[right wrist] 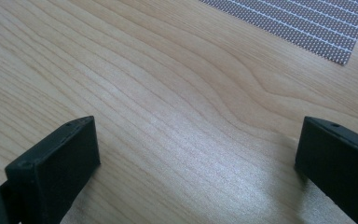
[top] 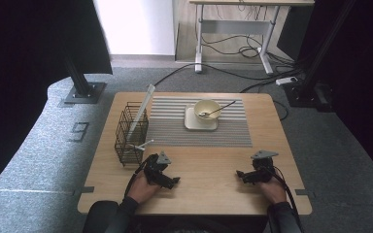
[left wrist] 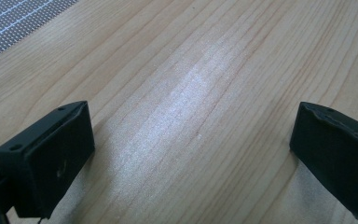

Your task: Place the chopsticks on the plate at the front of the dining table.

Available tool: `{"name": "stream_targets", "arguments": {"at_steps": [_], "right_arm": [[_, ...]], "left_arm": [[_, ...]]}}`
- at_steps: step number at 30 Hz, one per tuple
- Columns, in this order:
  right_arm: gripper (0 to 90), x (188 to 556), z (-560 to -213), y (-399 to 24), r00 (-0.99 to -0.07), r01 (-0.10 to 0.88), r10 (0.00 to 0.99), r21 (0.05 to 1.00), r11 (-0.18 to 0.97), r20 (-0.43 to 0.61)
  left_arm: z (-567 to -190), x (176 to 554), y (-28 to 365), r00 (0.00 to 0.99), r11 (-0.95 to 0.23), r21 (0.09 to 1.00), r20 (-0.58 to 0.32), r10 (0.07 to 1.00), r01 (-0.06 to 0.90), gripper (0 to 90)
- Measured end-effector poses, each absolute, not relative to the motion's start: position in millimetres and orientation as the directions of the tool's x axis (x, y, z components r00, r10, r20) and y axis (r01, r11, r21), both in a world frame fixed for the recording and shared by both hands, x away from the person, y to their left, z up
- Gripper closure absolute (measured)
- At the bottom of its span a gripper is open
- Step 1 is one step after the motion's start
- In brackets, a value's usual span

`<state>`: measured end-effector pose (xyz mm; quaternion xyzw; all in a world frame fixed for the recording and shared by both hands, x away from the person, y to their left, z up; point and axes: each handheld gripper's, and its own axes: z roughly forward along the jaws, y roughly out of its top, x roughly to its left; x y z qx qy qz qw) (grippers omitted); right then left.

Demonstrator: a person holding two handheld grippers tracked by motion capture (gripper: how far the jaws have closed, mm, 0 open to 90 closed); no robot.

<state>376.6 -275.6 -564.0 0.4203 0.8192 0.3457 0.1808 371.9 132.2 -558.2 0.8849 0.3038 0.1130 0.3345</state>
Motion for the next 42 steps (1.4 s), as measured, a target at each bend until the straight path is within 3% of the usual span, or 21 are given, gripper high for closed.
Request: {"name": "stream_targets", "arguments": {"at_steps": [32, 42], "right_arm": [[0.0, 376, -563, -274, -0.576, 0.568, 0.817, 0.717, 0.404, -0.004], [0.0, 376, -549, -267, -0.605, 0.541, 0.796, 0.730, 0.417, -0.006]], "left_arm": [[-558, 373, 131, 0.787, -0.589, 0.661, -0.004, 0.617, 0.465, 0.0], [-558, 373, 131, 0.788, -0.591, 0.660, -0.003, 0.615, 0.464, 0.0]]}}
